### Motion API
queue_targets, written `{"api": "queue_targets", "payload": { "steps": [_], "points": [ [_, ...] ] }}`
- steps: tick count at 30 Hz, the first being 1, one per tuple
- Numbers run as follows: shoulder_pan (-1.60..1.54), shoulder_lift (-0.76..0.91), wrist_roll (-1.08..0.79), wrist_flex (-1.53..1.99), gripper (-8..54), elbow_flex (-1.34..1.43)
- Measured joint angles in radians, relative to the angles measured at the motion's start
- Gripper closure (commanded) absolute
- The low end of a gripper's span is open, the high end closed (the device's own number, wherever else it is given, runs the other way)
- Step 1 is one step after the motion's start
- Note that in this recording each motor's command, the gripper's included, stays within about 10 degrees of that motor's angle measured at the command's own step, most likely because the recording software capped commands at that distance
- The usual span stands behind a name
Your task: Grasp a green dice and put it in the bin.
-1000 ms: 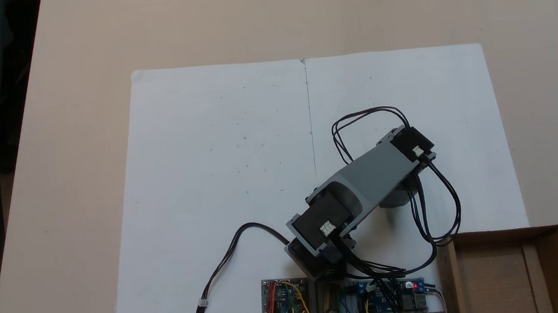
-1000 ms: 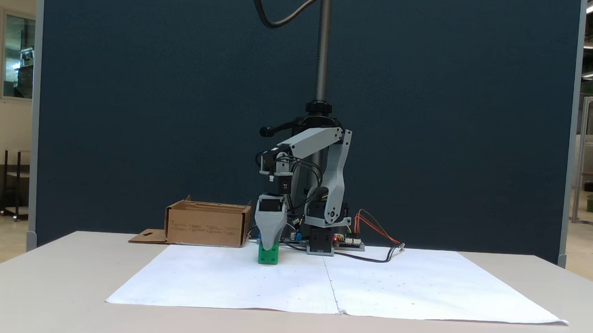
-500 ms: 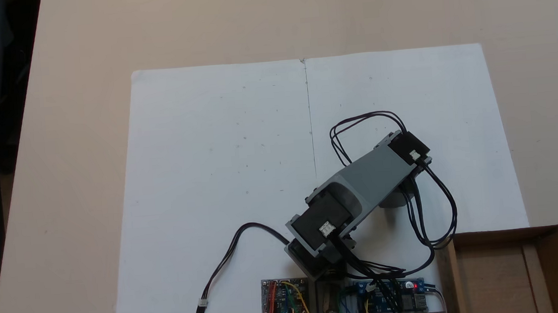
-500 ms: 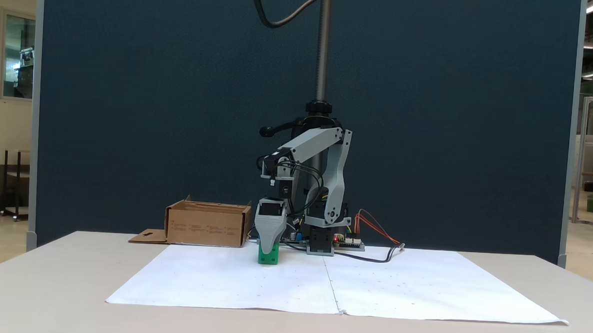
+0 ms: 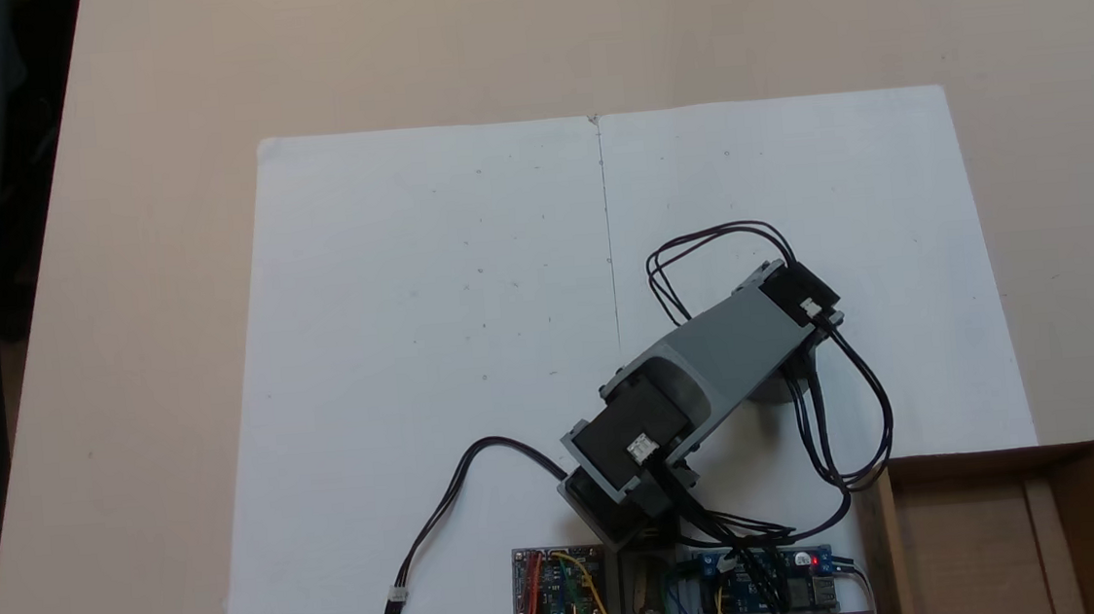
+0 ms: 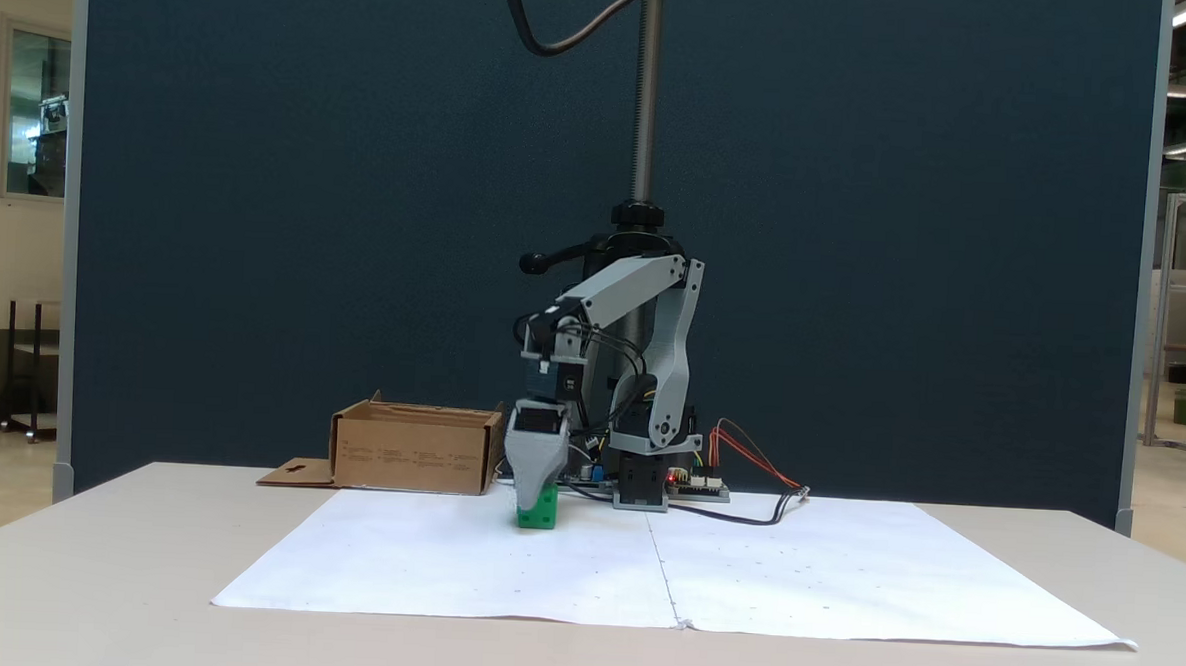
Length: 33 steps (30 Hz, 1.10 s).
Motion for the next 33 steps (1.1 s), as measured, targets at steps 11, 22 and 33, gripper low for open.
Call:
{"api": "queue_targets", "payload": {
  "steps": [11, 22, 33],
  "points": [
    [-0.018, 0.000, 0.000, -0.006, 2.2, 0.011],
    [-0.018, -0.046, 0.000, -0.026, 2.4, 0.011],
    [-0.008, -0.078, 0.000, -0.060, 7.4, 0.009]
  ]
}}
